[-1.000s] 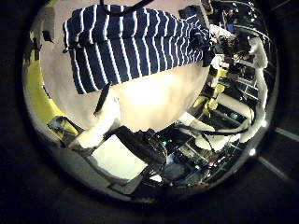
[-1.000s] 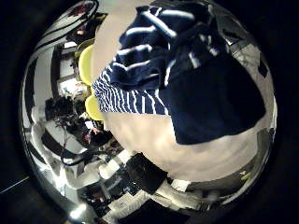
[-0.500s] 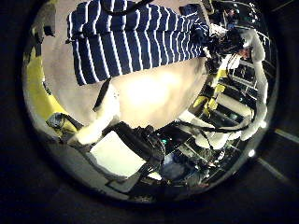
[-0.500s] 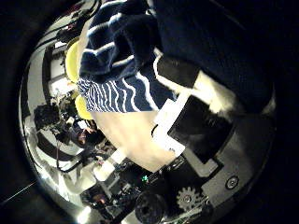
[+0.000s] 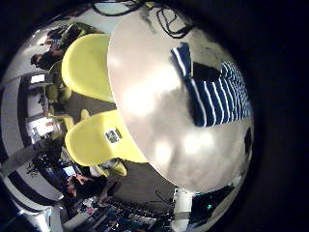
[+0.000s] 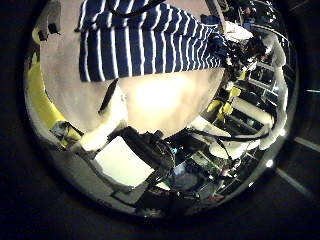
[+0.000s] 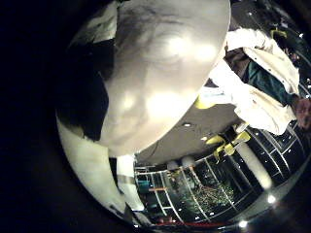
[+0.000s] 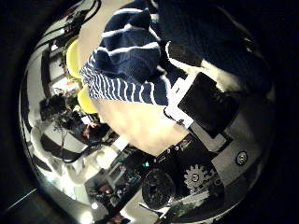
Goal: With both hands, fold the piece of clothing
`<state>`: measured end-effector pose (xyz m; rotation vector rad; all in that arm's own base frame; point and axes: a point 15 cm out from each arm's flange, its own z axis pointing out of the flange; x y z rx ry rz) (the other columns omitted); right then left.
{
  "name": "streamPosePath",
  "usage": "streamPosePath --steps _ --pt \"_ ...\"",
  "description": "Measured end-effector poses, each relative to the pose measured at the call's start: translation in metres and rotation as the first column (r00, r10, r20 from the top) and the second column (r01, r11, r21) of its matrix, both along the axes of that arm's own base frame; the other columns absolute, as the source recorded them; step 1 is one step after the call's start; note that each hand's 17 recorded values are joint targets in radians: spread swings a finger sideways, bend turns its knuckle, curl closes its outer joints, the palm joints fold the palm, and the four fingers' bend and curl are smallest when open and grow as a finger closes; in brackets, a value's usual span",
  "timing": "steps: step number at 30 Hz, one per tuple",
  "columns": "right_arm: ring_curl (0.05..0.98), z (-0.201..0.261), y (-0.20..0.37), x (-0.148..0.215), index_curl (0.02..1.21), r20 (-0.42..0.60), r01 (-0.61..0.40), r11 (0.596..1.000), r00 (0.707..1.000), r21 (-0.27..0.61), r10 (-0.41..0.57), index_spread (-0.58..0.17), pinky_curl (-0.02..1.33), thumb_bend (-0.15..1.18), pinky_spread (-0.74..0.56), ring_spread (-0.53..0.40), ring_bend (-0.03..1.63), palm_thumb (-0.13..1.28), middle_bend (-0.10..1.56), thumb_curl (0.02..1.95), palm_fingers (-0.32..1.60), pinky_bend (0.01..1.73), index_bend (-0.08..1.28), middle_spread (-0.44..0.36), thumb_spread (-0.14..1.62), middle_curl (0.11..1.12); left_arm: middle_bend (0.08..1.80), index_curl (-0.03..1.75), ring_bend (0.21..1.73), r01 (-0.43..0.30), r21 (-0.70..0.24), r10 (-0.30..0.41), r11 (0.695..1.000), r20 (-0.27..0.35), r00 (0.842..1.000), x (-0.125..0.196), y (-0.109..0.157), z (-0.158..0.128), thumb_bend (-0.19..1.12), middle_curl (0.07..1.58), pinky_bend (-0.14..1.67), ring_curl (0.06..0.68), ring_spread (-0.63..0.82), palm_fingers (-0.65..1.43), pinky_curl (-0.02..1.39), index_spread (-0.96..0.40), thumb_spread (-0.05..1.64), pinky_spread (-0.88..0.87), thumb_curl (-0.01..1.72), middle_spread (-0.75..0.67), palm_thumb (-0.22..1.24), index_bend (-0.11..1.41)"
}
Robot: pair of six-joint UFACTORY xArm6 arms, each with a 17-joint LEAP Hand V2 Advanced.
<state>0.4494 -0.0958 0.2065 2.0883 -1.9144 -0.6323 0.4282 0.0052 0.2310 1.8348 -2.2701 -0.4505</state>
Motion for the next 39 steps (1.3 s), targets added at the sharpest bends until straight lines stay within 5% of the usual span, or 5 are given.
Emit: streamPosePath --steps 10,16,29,39 --pt "0.621 0.037 -0.065 -0.033 0.78 0.038 0.089 0.996 0.995 0.005 -0.089 -0.309 0.90 0.09 -0.21 -0.190 1.41 1.04 1.31 0.75 1.15 1.21 0.99 -0.119 1.02 0.71 0.20 0.43 0.80 0.007 -0.043 -0.005 0.999 0.036 0.999 -0.018 -0.028 -0.060 -0.01 0.42 0.55 0.302 -0.08 0.26 0.61 -0.08 1.15 -0.18 0.40 0.05 0.59 0.18" --pt "0.623 0.066 -0.046 -0.040 0.79 0.050 0.064 0.998 0.997 0.020 -0.065 -0.303 0.92 0.07 -0.21 -0.189 1.41 1.05 1.32 0.79 1.15 1.19 0.99 -0.114 1.02 0.70 0.20 0.42 0.79 0.017 -0.055 -0.015 0.998 0.042 0.999 -0.019 -0.038 -0.057 -0.02 0.42 0.54 0.298 -0.08 0.27 0.60 -0.08 1.15 -0.18 0.40 0.04 0.60 0.18" --pt "0.621 0.158 0.161 -0.030 0.80 0.140 -0.146 0.954 0.984 0.262 0.112 -0.308 0.96 0.05 -0.21 -0.190 1.42 1.08 1.33 0.88 1.16 1.18 0.98 -0.117 1.03 0.68 0.20 0.41 0.80 -0.022 -0.068 0.030 0.997 0.125 0.992 -0.046 0.012 0.003 -0.02 0.42 0.54 0.298 -0.09 0.29 0.60 -0.09 1.17 -0.19 0.39 0.03 0.60 0.18" --pt "0.619 0.098 0.318 0.014 0.80 0.225 -0.208 0.948 0.962 0.242 0.154 -0.314 0.97 0.03 -0.22 -0.189 1.43 1.09 1.33 0.95 1.16 1.16 0.96 -0.117 1.02 0.67 0.19 0.41 0.79 -0.086 -0.058 0.095 0.995 0.161 0.982 -0.110 0.057 0.023 -0.02 0.42 0.56 0.296 -0.11 0.31 0.60 -0.10 1.17 -0.22 0.39 0.01 0.59 0.18"
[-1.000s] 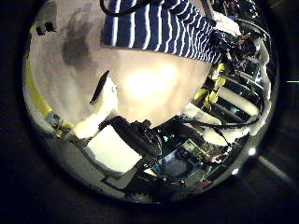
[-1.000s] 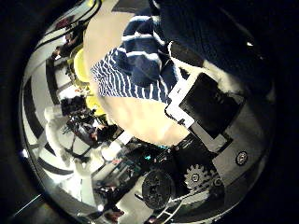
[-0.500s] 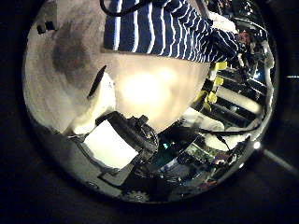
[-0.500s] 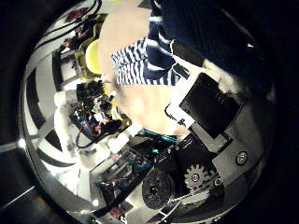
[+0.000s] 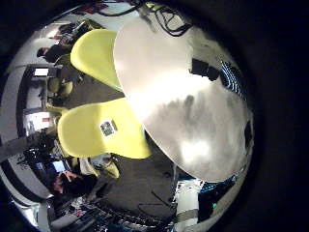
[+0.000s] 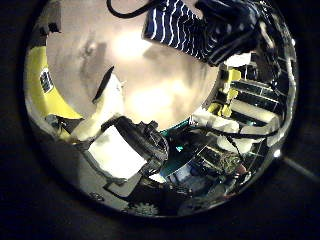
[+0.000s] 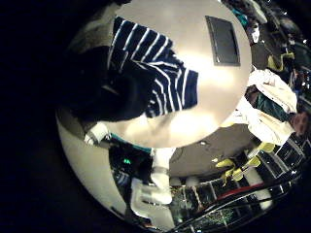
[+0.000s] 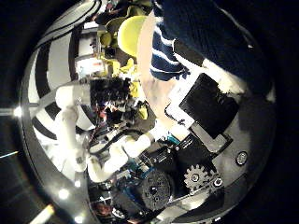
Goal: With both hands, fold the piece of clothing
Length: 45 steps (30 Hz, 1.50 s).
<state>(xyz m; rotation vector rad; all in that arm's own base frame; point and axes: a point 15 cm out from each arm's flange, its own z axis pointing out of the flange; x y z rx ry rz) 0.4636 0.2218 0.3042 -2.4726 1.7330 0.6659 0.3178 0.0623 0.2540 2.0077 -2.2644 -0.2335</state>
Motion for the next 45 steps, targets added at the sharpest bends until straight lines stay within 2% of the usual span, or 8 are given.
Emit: streamPosePath --steps 6,9,13,14,17,25,37,45 --pt "0.612 -0.059 0.046 0.026 0.81 0.042 0.001 1.000 0.999 -0.003 -0.001 -0.311 0.97 -0.02 -0.23 -0.189 1.43 1.01 1.32 0.94 1.16 1.15 0.95 -0.121 1.02 0.66 0.19 0.41 0.80 -0.025 0.038 0.023 0.999 0.045 0.999 -0.029 0.020 0.013 -0.02 0.41 0.58 0.294 -0.13 0.34 0.60 -0.12 1.16 -0.25 0.39 -0.02 0.59 0.18" --pt "0.589 -0.068 0.051 0.035 0.77 0.063 0.007 1.000 0.998 0.000 -0.007 -0.323 0.91 -0.04 -0.28 -0.201 1.41 0.91 1.24 0.89 1.02 1.13 0.76 -0.129 1.04 0.63 0.19 0.41 0.80 -0.033 0.056 0.030 0.998 0.068 0.997 -0.040 0.026 0.019 -0.02 0.41 0.59 0.292 -0.14 0.36 0.60 -0.13 1.16 -0.26 0.40 -0.04 0.60 0.18" --pt "0.584 -0.068 0.037 0.035 0.71 0.048 0.002 1.000 0.999 0.002 -0.002 -0.342 0.88 -0.04 -0.36 -0.220 1.34 0.81 1.04 0.83 0.42 1.17 0.39 -0.186 1.06 0.58 0.19 0.42 0.79 -0.043 0.063 0.038 0.997 0.074 0.997 -0.048 0.029 0.020 -0.02 0.41 0.60 0.289 -0.15 0.37 0.60 -0.14 1.16 -0.29 0.40 -0.07 0.61 0.19" --pt "0.561 -0.066 0.034 0.032 0.68 0.042 -0.010 1.000 0.999 0.004 0.010 -0.369 0.88 -0.04 -0.26 -0.175 1.24 0.79 0.91 0.82 0.09 1.07 0.39 -0.195 1.06 0.54 0.20 0.43 0.78 -0.044 0.062 0.039 0.997 0.071 0.997 -0.048 0.029 0.020 -0.02 0.41 0.60 0.288 -0.15 0.38 0.60 -0.15 1.16 -0.30 0.40 -0.07 0.61 0.20" --pt "0.460 -0.053 0.018 0.026 0.56 0.031 -0.048 0.999 0.998 0.016 0.047 -0.417 0.80 -0.03 -0.05 -0.049 1.07 0.76 0.71 0.78 -0.04 0.99 0.33 -0.160 1.07 0.45 0.21 0.43 0.77 -0.050 0.057 0.047 0.997 0.054 0.997 -0.046 0.028 0.015 -0.01 0.42 0.60 0.283 -0.16 0.40 0.60 -0.15 1.15 -0.31 0.40 -0.09 0.62 0.20" --pt "0.310 0.030 -0.043 0.004 0.44 0.061 -0.048 0.998 0.997 0.044 0.045 -0.450 0.62 -0.02 0.37 0.186 0.80 0.72 0.45 0.68 -0.03 0.79 0.23 -0.041 1.08 0.35 0.20 0.45 0.74 -0.025 0.050 0.025 0.998 0.014 1.000 -0.024 -0.006 0.013 -0.02 0.43 0.58 0.275 -0.16 0.42 0.59 -0.15 1.14 -0.33 0.41 -0.09 0.63 0.19" --pt "0.248 0.111 -0.160 -0.060 0.41 0.046 -0.001 0.999 0.999 0.053 -0.001 -0.418 0.43 -0.01 0.48 0.183 0.67 0.76 0.42 0.58 0.20 0.49 0.25 -0.029 1.19 0.35 0.19 0.46 0.77 -0.036 0.005 0.036 0.999 -0.066 0.997 0.015 -0.068 0.029 -0.02 0.41 0.60 0.280 -0.12 0.37 0.59 -0.13 1.14 -0.31 0.41 -0.03 0.63 0.19" --pt "0.233 0.080 -0.192 -0.120 0.41 0.010 -0.020 1.000 1.000 -0.009 0.021 -0.401 0.37 -0.01 0.47 0.147 0.64 0.70 0.44 0.51 0.32 0.37 0.26 -0.033 1.32 0.36 0.19 0.47 0.78 -0.066 0.013 0.067 0.998 -0.120 0.990 0.018 -0.076 0.028 -0.02 0.40 0.60 0.283 -0.12 0.36 0.59 -0.13 1.14 -0.30 0.41 -0.02 0.64 0.19"
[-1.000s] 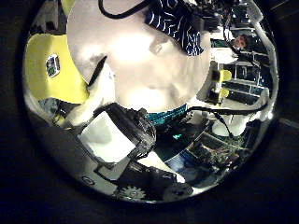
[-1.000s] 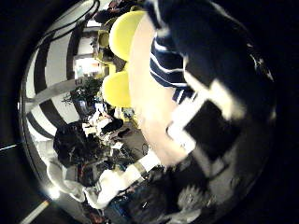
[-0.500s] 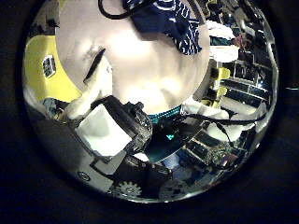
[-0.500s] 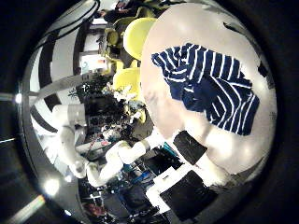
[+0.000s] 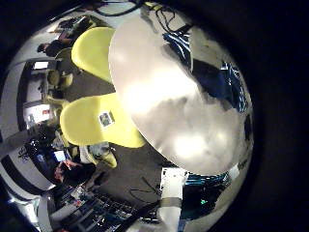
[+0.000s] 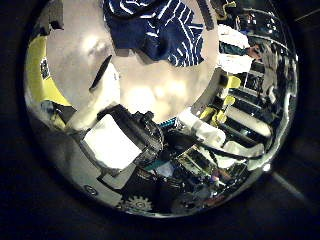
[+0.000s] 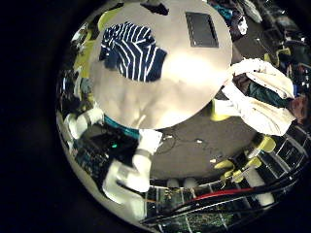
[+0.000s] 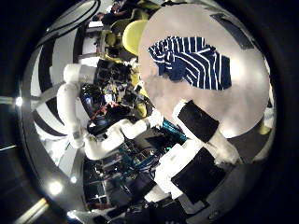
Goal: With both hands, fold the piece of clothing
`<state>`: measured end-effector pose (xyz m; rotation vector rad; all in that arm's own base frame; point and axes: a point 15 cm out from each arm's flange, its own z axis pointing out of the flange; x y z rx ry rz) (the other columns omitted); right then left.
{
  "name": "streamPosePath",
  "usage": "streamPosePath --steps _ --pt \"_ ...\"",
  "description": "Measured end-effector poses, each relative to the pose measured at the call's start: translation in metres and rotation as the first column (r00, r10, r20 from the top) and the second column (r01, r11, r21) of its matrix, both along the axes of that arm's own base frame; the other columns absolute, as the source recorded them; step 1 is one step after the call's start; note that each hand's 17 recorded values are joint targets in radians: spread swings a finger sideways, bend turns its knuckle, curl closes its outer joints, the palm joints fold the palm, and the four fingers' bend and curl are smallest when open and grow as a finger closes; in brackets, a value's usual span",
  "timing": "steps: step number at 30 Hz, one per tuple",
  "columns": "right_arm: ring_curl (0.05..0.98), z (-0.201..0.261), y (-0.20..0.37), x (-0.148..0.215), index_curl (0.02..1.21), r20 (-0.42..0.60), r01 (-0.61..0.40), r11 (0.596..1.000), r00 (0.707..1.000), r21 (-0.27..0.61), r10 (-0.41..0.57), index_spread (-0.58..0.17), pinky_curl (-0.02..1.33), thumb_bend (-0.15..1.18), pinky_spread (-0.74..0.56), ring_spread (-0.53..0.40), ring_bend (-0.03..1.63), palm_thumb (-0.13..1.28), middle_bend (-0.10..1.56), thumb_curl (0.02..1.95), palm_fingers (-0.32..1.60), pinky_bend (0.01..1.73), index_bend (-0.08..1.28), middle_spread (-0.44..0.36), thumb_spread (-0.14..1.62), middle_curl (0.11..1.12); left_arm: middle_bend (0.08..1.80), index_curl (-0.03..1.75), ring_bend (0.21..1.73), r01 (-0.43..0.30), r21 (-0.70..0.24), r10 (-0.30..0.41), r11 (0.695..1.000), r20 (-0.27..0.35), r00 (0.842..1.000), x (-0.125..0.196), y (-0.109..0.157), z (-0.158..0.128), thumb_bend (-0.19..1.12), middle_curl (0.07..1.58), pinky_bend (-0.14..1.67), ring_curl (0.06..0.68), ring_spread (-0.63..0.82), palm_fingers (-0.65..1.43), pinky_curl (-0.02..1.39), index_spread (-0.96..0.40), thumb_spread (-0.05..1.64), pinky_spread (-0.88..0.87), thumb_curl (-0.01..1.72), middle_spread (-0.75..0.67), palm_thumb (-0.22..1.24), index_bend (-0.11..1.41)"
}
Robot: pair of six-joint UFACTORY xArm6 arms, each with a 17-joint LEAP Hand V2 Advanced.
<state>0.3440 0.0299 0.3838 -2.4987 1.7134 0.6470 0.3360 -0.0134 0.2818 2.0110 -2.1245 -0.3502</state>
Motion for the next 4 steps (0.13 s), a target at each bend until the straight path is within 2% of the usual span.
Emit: streamPosePath --steps 4 --pt "0.224 -0.039 -0.014 -0.020 0.41 -0.027 0.011 0.999 1.000 -0.052 -0.012 -0.400 0.35 -0.01 0.46 0.131 0.61 0.69 0.43 0.48 0.35 0.33 0.26 -0.086 1.34 0.36 0.19 0.47 0.78 -0.015 0.007 0.015 1.000 -0.036 0.999 -0.016 0.008 -0.006 -0.02 0.41 0.59 0.283 -0.12 0.36 0.59 -0.13 1.14 -0.29 0.40 -0.02 0.64 0.19"
